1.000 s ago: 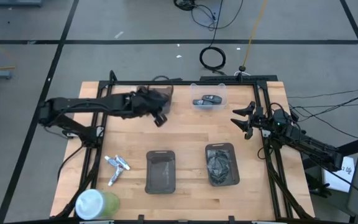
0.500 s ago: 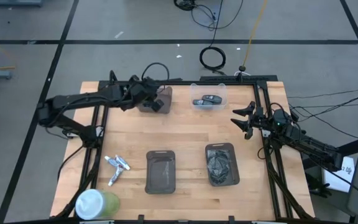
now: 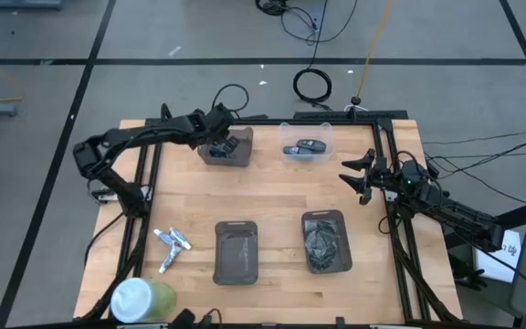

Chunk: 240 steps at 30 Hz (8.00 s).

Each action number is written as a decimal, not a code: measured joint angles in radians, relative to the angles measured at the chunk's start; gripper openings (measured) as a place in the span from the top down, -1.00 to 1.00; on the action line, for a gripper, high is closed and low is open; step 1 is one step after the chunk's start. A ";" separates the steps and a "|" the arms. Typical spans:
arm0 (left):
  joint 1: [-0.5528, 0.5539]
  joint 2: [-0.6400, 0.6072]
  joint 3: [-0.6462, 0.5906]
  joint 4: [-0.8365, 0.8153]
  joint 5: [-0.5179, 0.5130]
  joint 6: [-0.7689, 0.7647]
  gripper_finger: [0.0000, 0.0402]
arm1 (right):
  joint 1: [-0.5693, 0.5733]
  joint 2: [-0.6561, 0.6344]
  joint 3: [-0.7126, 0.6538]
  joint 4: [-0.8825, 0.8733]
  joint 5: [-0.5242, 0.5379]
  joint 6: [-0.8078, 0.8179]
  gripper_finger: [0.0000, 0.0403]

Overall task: Pick & Place Travel size toiletries
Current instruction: Put the blue shave cream into the top black bin, then put the bottom white toothpaste into the bottom left black bin

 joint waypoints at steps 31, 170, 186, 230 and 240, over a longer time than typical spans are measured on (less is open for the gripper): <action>-0.082 0.143 -0.002 0.024 0.044 0.641 0.62 | 0.000 0.000 0.000 0.000 0.000 0.000 -0.08; -1.234 0.026 -0.334 -0.257 0.563 -1.827 0.71 | 0.000 0.000 0.000 0.000 0.000 0.000 -0.07; -1.227 0.026 -0.334 -0.265 0.537 -1.825 0.76 | 0.000 0.000 0.000 0.000 0.000 0.000 -0.08; -1.226 0.026 -0.334 -0.265 0.538 -1.826 0.85 | 0.000 0.000 0.000 0.000 0.000 0.000 -0.08; -1.226 0.026 -0.334 -0.265 0.538 -1.826 0.80 | 0.000 0.000 0.000 0.000 0.000 0.000 -0.07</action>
